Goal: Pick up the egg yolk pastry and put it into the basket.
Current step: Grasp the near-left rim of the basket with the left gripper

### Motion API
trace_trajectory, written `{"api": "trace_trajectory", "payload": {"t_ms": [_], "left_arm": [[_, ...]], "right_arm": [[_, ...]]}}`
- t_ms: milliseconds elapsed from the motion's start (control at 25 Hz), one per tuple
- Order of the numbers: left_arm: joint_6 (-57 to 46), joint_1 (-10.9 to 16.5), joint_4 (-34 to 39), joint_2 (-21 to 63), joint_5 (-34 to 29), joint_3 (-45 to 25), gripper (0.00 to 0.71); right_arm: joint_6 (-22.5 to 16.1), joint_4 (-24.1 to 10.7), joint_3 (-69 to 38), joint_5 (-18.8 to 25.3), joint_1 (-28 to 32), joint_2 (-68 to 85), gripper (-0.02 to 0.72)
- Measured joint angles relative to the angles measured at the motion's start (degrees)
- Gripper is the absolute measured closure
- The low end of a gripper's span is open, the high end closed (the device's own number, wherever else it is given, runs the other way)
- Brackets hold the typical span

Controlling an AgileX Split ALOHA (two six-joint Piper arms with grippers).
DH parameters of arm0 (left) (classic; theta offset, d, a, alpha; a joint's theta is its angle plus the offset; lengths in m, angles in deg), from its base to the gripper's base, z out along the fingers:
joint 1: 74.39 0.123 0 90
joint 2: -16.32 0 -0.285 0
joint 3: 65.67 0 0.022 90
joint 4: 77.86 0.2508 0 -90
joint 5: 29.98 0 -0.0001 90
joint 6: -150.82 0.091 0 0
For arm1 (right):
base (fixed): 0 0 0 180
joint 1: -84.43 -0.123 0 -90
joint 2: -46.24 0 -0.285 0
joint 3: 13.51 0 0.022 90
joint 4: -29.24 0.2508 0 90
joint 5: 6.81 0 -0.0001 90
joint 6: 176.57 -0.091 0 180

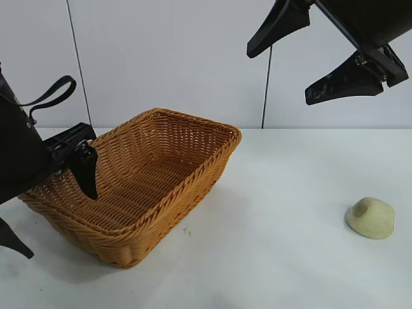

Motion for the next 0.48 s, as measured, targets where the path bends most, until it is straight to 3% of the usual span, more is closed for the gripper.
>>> {"api": "trace_trajectory", "payload": {"t_ms": [280, 360, 480], "left_arm": [[0.0, 0.0, 0.0, -1.3, 0.9, 0.0, 0.057], [0.0, 0.0, 0.0, -1.3, 0.9, 0.0, 0.116], [0.0, 0.0, 0.0, -1.3, 0.9, 0.0, 0.268]], "right_arm": [[0.0, 0.0, 0.0, 0.0, 0.0, 0.0, 0.025], [0.0, 0.0, 0.0, -0.2, 0.0, 0.0, 0.025], [0.0, 0.0, 0.0, -0.6, 0.0, 0.0, 0.025]]}}
